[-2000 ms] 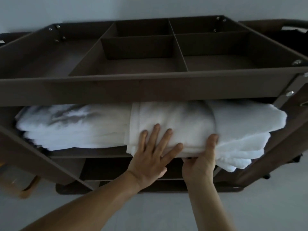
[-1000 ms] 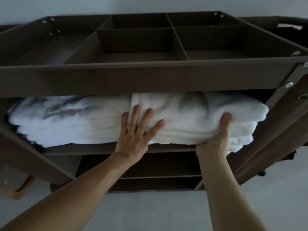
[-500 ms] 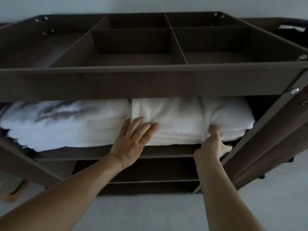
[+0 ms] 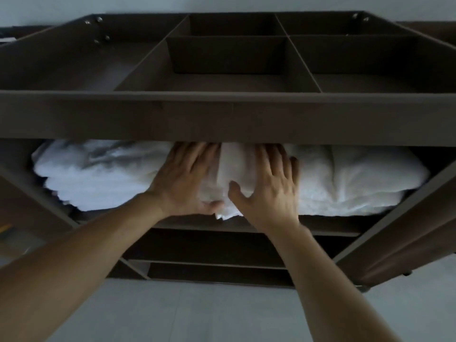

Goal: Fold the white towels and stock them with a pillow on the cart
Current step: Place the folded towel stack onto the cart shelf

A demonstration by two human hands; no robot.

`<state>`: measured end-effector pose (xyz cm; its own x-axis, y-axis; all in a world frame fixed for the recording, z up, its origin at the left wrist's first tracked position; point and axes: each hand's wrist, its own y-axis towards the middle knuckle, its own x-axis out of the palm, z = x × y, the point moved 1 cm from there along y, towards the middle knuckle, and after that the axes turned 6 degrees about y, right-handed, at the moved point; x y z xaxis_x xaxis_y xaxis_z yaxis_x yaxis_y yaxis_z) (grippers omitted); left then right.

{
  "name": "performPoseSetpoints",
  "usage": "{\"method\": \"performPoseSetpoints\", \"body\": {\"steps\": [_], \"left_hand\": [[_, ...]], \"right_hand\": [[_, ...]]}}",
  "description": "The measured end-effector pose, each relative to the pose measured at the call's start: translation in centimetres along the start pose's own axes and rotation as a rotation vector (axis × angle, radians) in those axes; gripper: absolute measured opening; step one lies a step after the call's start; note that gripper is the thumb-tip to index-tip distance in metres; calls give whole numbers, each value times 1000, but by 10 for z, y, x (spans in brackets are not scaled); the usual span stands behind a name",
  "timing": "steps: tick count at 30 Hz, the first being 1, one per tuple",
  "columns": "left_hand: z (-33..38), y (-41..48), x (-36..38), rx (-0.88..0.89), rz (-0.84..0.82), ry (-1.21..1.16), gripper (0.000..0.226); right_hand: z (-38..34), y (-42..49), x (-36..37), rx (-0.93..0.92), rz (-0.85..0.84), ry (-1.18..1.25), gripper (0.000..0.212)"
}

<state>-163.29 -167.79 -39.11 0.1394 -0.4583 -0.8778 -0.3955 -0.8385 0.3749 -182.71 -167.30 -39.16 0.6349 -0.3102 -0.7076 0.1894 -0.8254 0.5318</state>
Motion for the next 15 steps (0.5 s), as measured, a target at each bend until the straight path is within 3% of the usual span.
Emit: {"method": "performPoseSetpoints", "body": {"steps": [2, 5, 11, 15], "left_hand": [[-10, 13, -5, -22, -204, 28, 128], [-17, 22, -3, -2, -229, 56, 117], [22, 5, 18, -73, -254, 253, 136], [31, 1, 32, -132, -256, 400, 95]], "right_hand": [[2, 25, 5, -36, -215, -141, 123], [4, 24, 14, -208, -297, -326, 147], [25, -40, 46, -519, -190, -676, 126], [17, -38, 58, -776, -230, -753, 112]]}}
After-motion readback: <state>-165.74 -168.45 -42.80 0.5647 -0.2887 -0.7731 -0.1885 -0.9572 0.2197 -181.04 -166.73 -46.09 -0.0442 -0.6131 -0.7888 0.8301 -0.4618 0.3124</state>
